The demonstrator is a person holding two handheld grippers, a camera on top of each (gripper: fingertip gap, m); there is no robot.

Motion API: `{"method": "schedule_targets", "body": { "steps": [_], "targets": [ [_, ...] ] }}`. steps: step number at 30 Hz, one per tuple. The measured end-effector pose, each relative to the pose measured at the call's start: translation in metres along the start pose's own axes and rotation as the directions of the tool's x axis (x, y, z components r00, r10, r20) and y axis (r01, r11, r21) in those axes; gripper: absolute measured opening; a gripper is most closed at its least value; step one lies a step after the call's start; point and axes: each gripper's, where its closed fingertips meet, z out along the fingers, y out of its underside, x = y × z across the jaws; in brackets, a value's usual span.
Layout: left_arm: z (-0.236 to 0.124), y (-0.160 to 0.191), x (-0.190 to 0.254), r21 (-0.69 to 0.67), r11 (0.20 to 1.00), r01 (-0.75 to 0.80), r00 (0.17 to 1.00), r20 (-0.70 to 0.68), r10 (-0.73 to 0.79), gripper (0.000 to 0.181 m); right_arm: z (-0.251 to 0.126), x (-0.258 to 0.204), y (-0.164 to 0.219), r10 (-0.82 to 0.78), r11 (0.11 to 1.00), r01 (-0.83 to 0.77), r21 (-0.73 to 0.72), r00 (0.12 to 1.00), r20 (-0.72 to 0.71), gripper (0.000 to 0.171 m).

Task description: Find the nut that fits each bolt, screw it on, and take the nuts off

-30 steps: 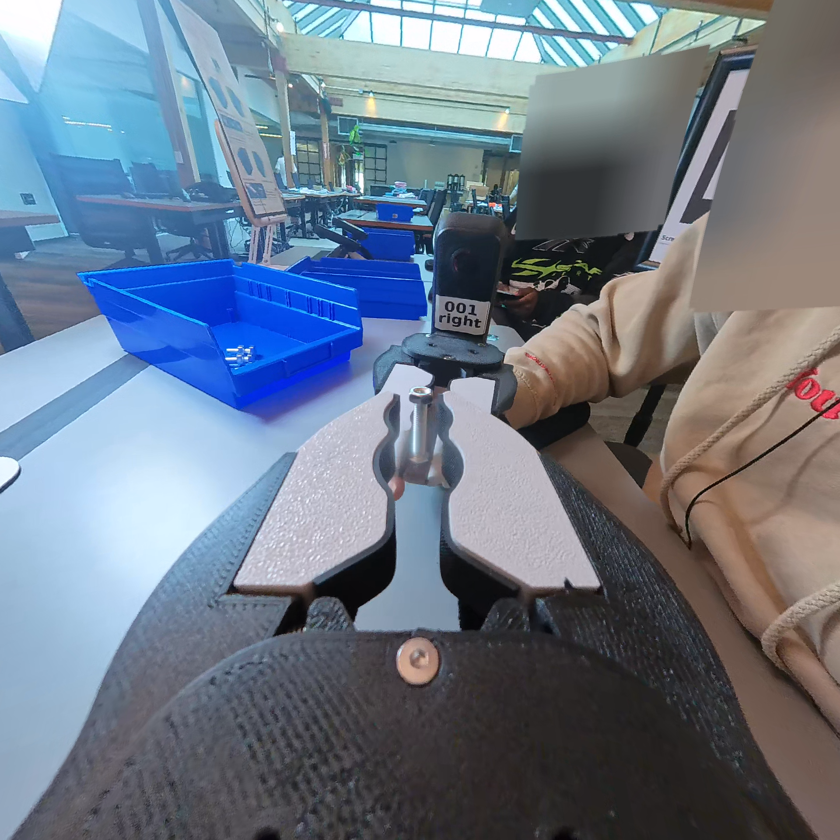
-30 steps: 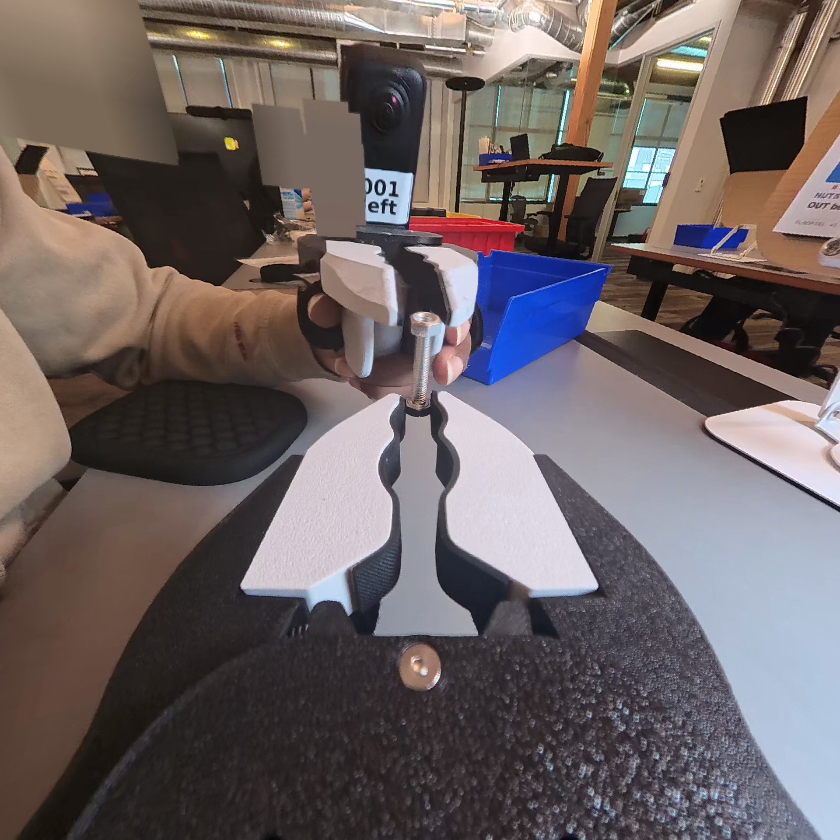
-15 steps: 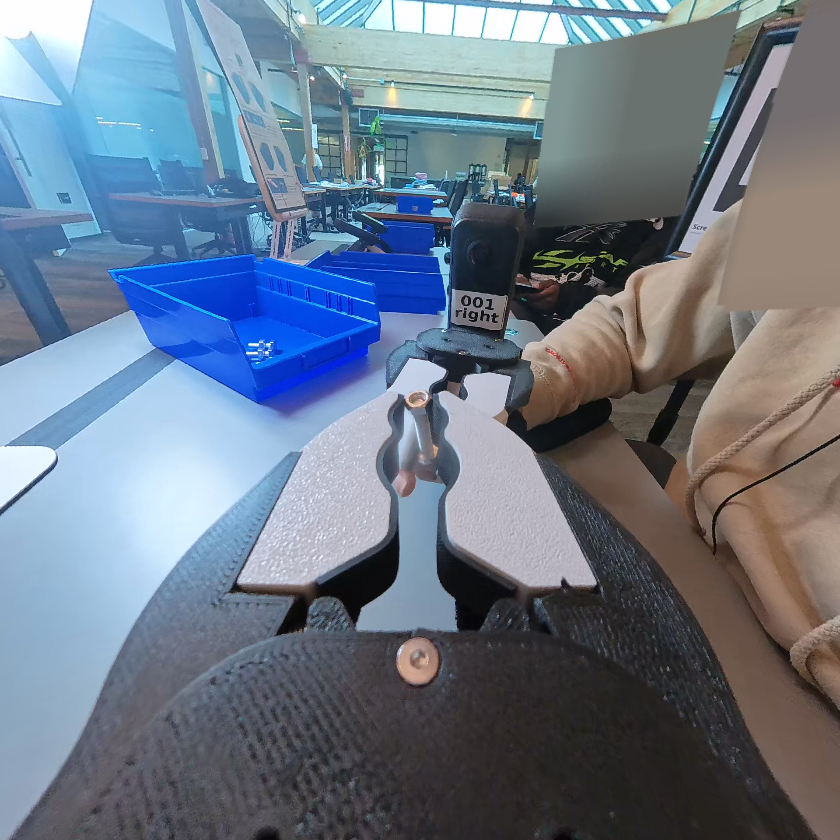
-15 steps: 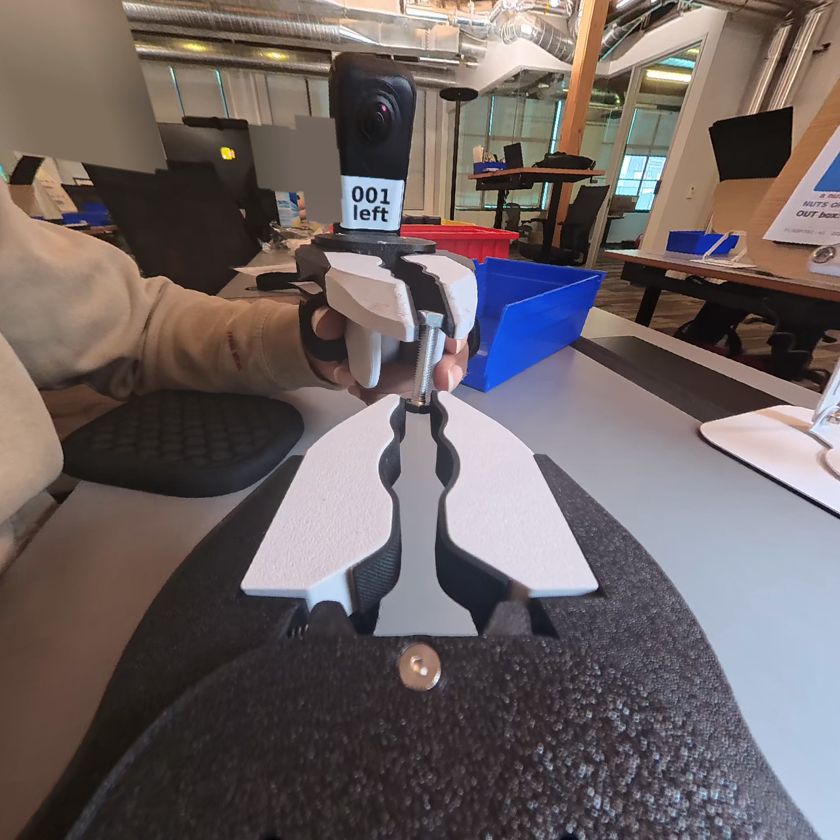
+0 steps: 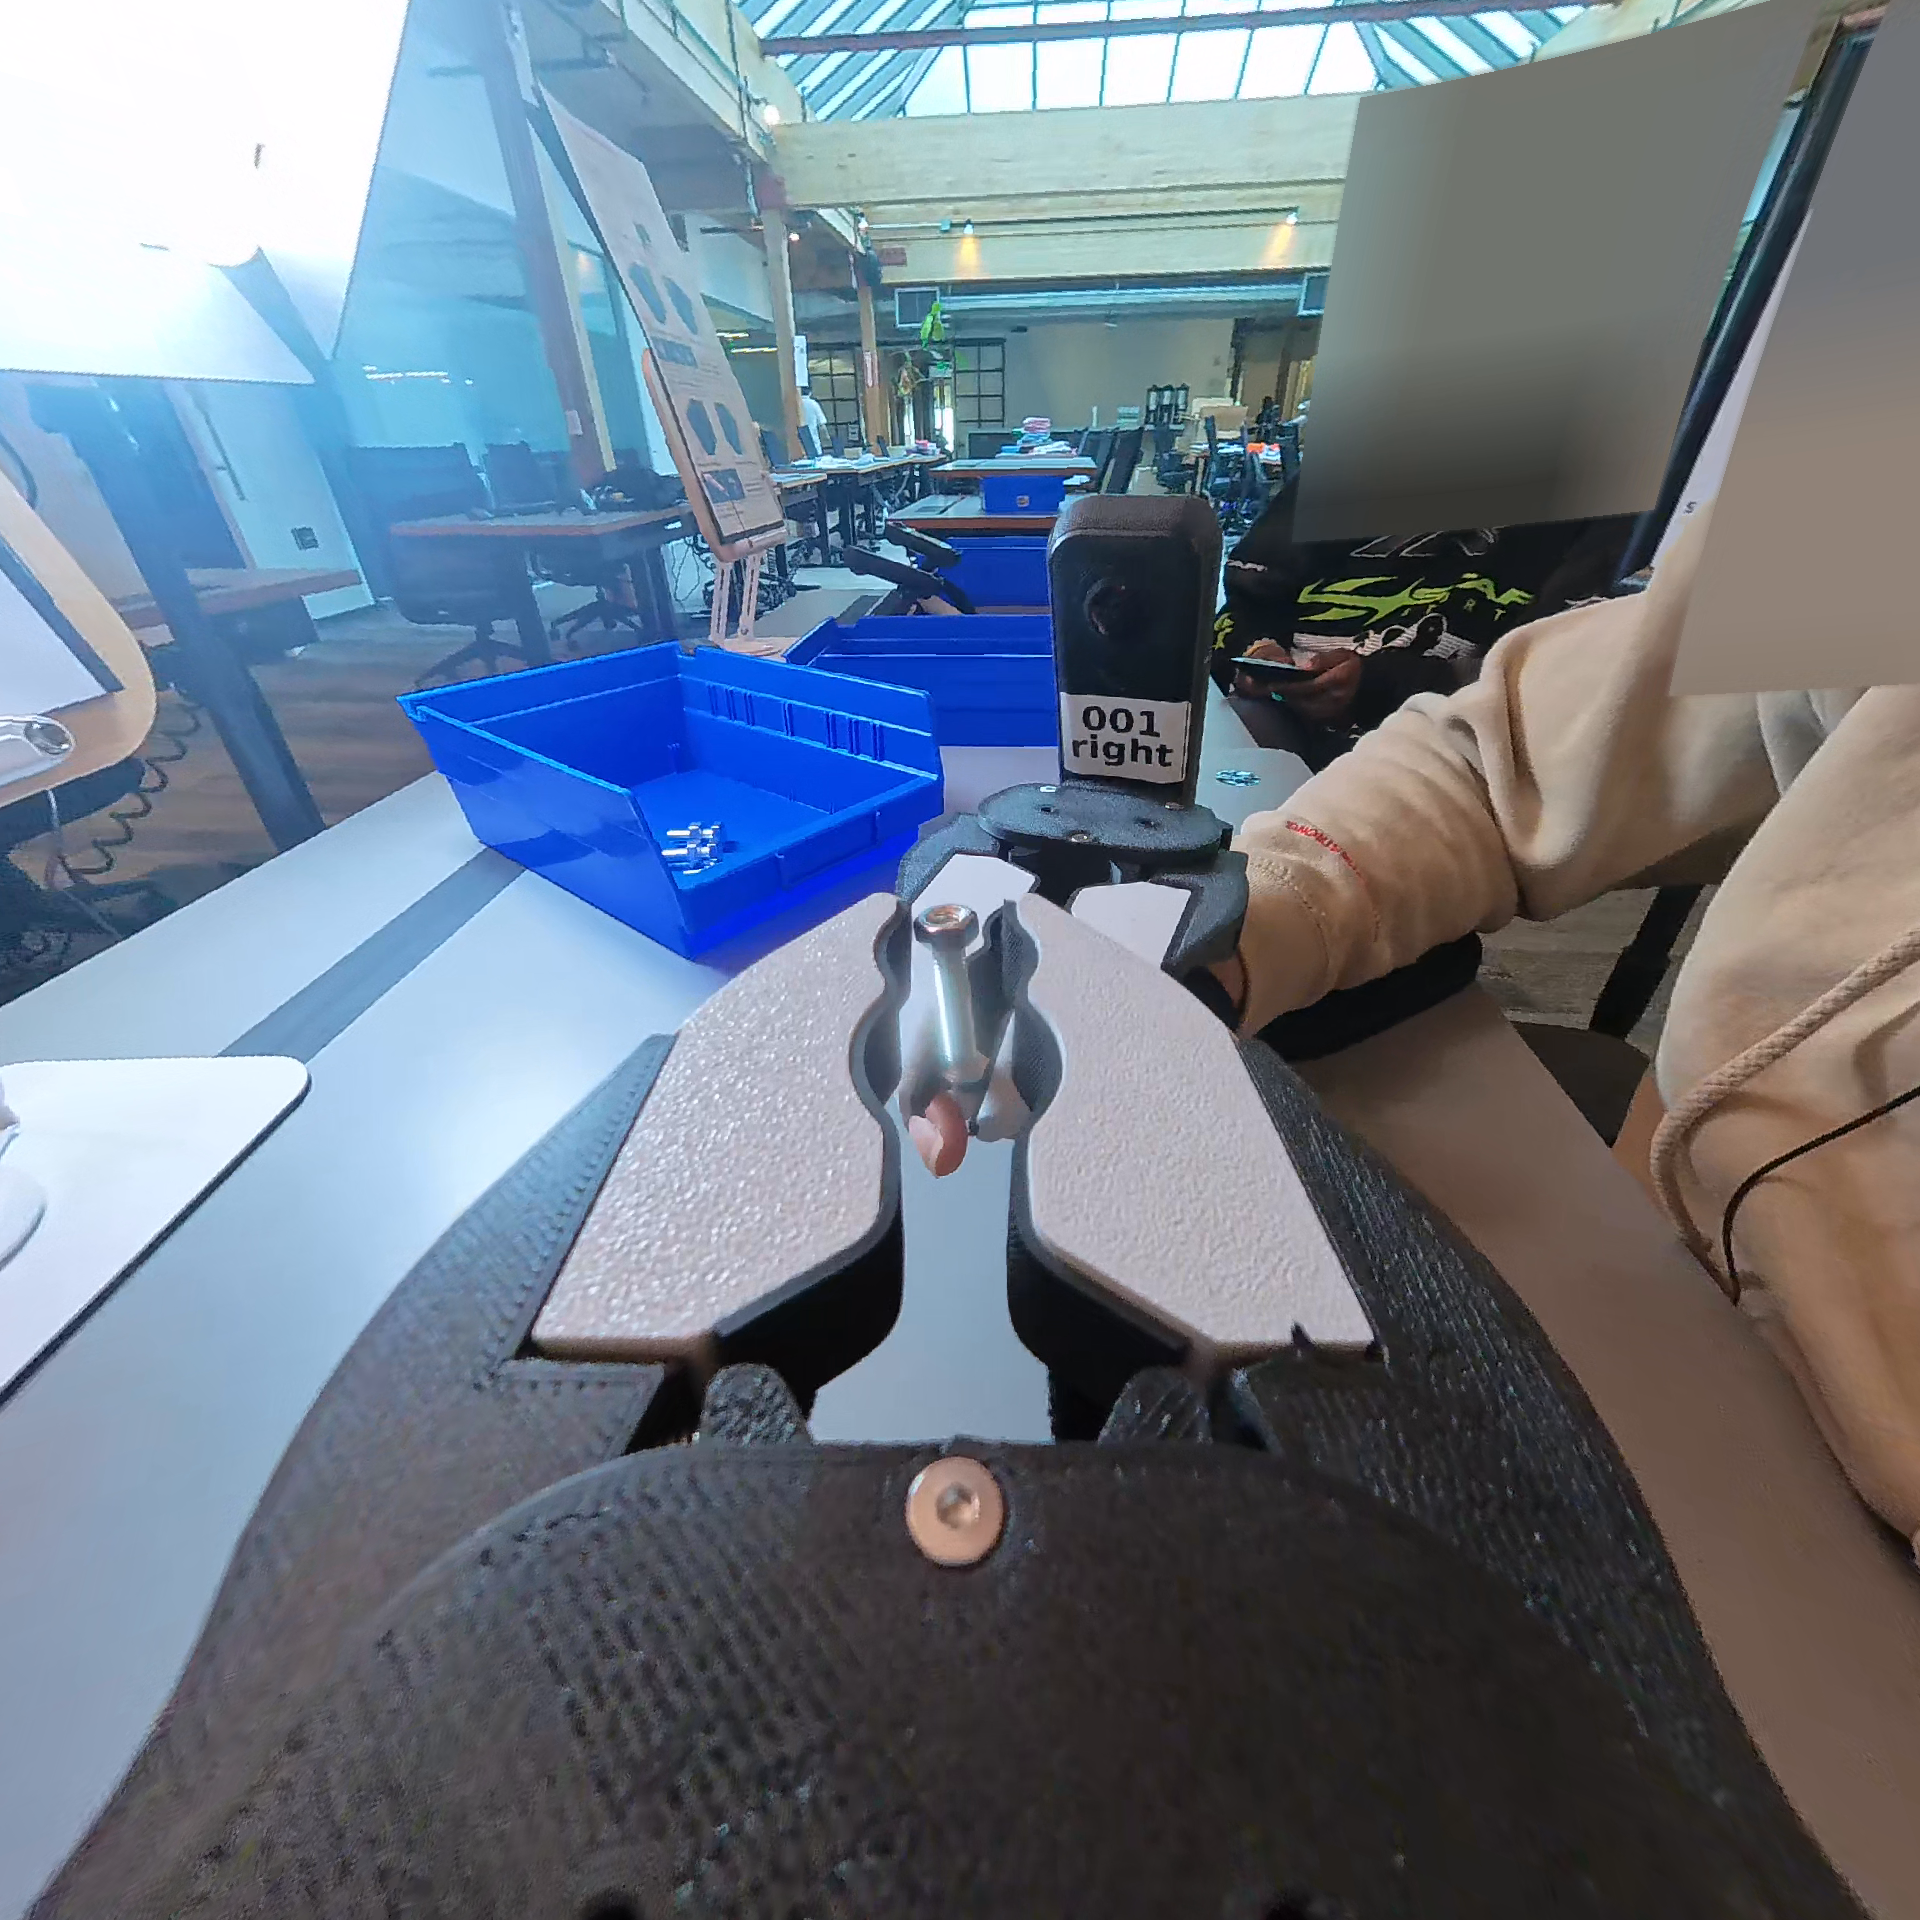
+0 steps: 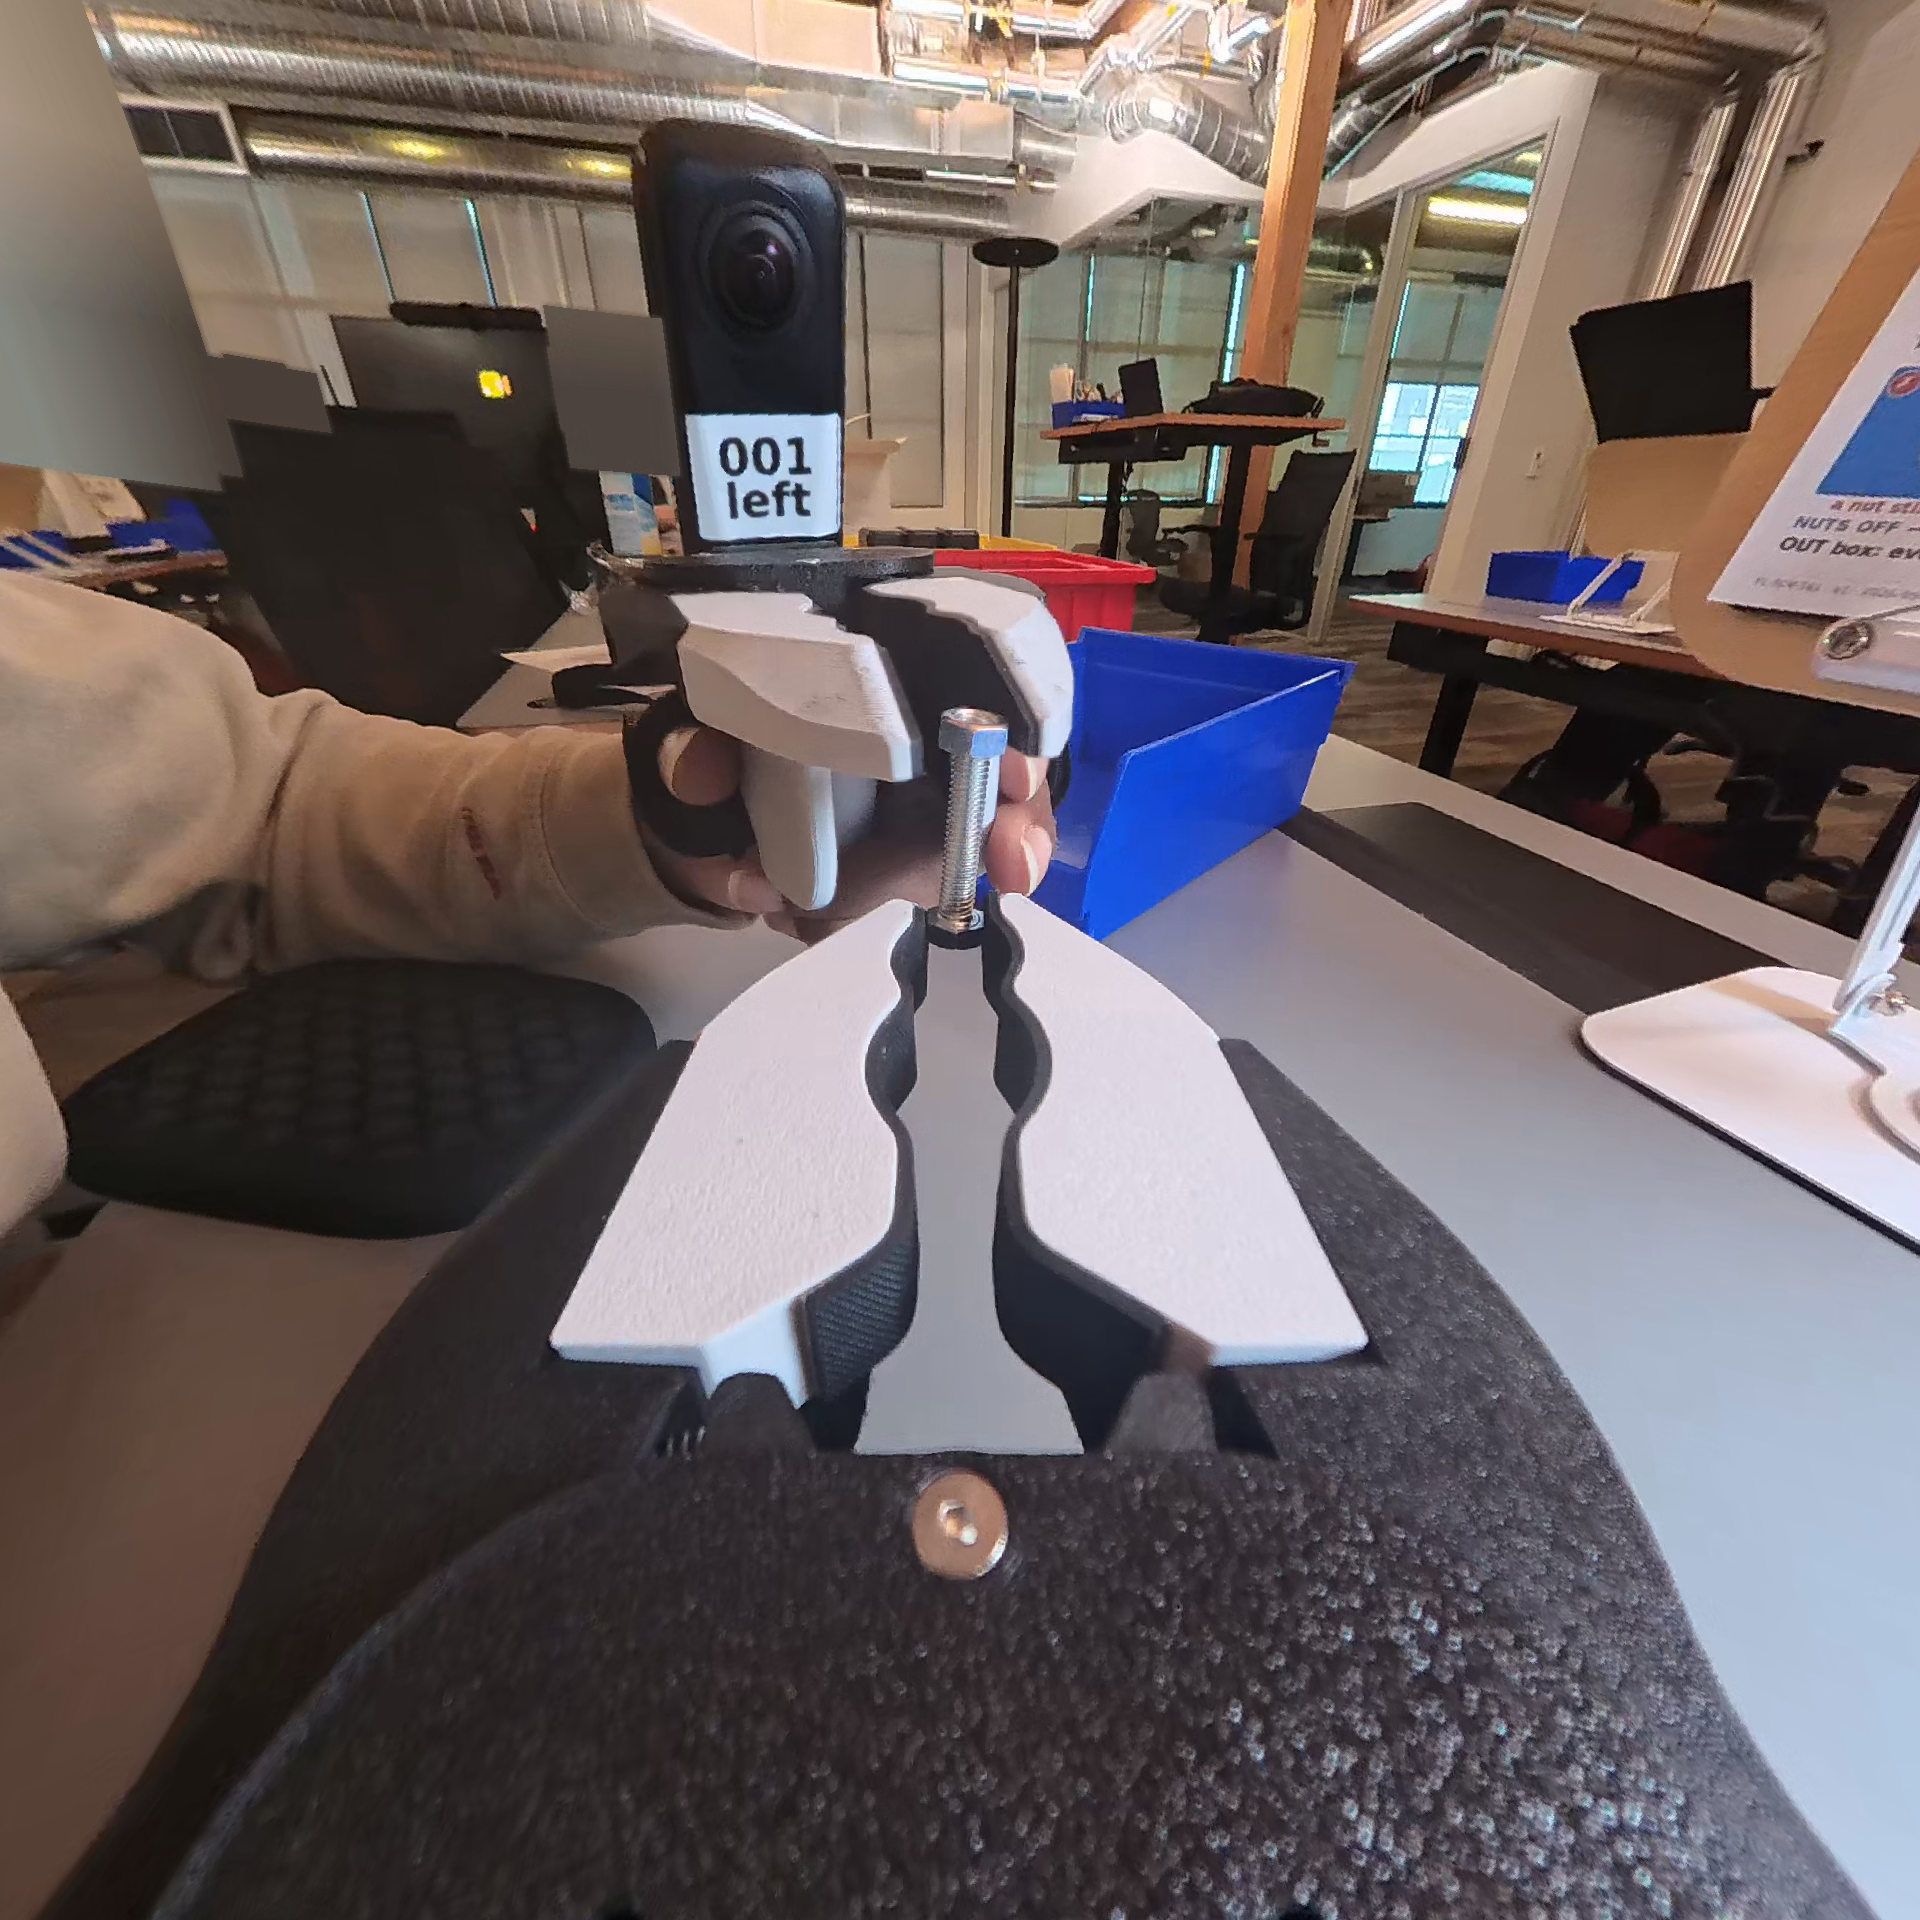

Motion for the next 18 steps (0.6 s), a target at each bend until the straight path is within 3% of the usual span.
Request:
{"method": "schedule_targets", "body": {
  "steps": [10, 18],
  "targets": [
    [-0.007, -0.002, -0.009, 0.039, 0.997, 0.060, 0.998, -0.002, -0.060, 0.012, -0.011, 0.004, -0.011, -0.015, 0.998, 0.016, 0.062, 1.000, -0.012, 0.010],
    [0.001, 0.000, -0.006, 0.028, 0.998, 0.062, 0.998, 0.014, -0.062, 0.017, -0.008, 0.003, -0.004, -0.019, 0.999, 0.020, 0.032, 1.000, -0.017, 0.010]
  ]
}}
